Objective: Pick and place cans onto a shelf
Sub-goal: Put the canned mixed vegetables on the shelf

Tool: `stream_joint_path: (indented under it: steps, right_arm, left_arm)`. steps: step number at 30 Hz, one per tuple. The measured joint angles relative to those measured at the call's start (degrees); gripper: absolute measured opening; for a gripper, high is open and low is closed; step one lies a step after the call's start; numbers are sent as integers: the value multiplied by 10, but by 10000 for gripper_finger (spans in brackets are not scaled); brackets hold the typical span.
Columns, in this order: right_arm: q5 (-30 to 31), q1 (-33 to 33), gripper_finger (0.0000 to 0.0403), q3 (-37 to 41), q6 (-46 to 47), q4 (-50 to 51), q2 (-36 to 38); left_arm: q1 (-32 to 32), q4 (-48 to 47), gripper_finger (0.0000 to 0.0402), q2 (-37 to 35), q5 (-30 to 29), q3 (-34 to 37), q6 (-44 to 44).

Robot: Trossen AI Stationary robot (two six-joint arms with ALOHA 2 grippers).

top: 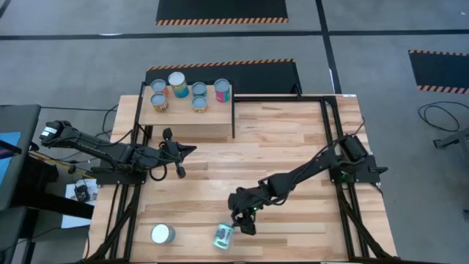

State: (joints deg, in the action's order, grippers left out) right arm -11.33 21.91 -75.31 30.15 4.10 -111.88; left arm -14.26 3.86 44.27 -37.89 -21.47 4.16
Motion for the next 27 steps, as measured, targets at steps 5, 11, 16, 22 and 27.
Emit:
stream_joint_path:
  steps: [5, 11, 16, 22, 27]
  right_arm:
    - [-60, -9, 217, -1, 11, -64, -41]
    - [-82, -28, 197, -1, 24, -124, -75]
    - [-100, -29, 173, -2, 32, -171, -95]
    - [-98, -30, 95, -1, 31, -183, -104]
    - [-97, -29, 14, -1, 4, -183, -104]
  left_arm:
    - [0, -4, 1, 0, 0, 0, 1]
    - [0, -6, 1, 0, 0, 0, 1]
    - [0, -6, 1, 0, 0, 0, 1]
    - [0, -5, 1, 0, 0, 0, 2]
    - [0, -5, 1, 0, 0, 0, 2]
